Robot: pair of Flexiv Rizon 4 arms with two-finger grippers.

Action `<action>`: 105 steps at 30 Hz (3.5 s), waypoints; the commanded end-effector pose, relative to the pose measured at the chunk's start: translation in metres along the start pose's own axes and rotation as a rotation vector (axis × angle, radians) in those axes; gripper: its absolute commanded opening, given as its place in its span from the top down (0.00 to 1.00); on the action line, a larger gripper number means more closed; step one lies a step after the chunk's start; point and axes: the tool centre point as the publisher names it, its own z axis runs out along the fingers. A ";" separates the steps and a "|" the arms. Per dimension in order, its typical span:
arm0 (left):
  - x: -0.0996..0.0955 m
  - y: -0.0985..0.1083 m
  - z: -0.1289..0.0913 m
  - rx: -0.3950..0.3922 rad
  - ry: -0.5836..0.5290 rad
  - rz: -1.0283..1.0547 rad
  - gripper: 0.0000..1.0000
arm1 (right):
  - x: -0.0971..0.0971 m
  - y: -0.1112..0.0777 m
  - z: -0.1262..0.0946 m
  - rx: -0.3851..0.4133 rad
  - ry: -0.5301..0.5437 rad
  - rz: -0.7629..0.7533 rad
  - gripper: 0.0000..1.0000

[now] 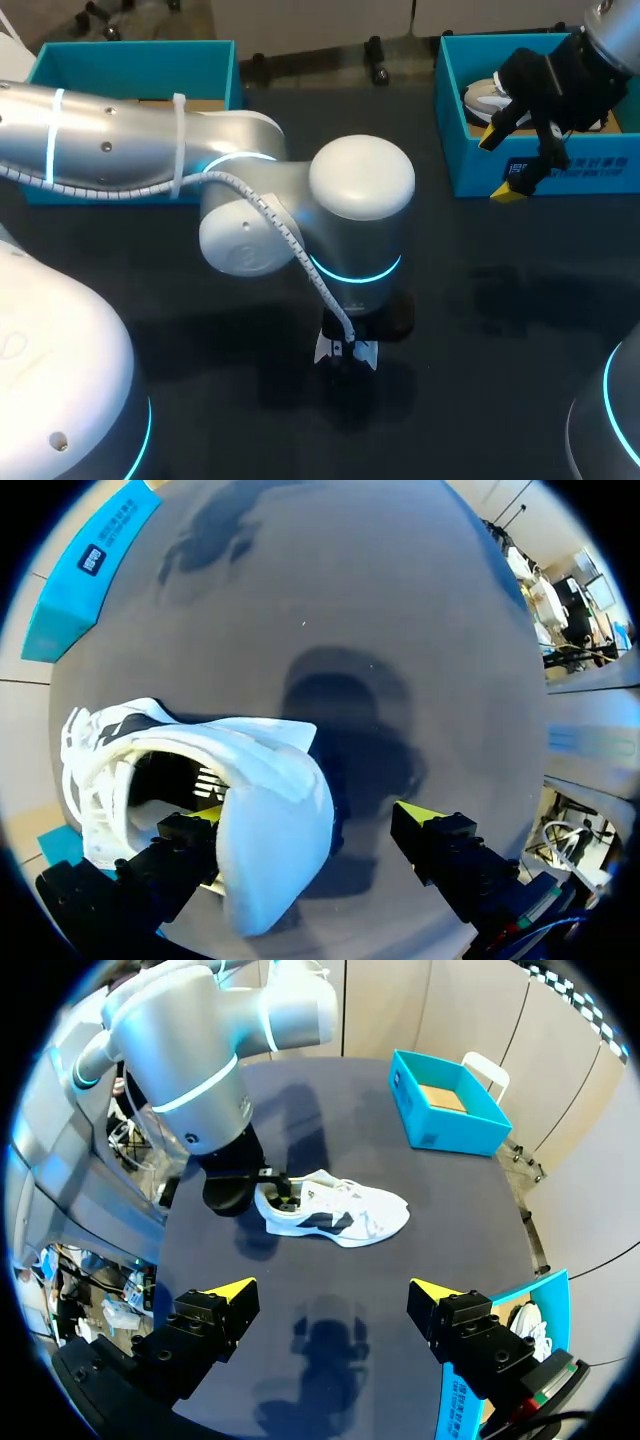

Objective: Take the shoe out of the shoebox, open the shoe tongue, remove and reinsert the insole, then place the shoe into the shoebox

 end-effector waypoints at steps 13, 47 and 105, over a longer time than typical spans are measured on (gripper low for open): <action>0.002 0.000 0.008 -0.013 0.047 -0.015 0.72 | -0.002 0.001 0.001 0.004 0.003 0.001 0.00; -0.008 0.038 -0.142 0.024 0.128 0.038 1.00 | -0.002 0.001 0.001 0.004 0.003 0.001 0.00; -0.101 0.245 -0.208 0.043 0.154 0.281 1.00 | -0.002 0.001 0.001 0.004 0.003 0.001 0.00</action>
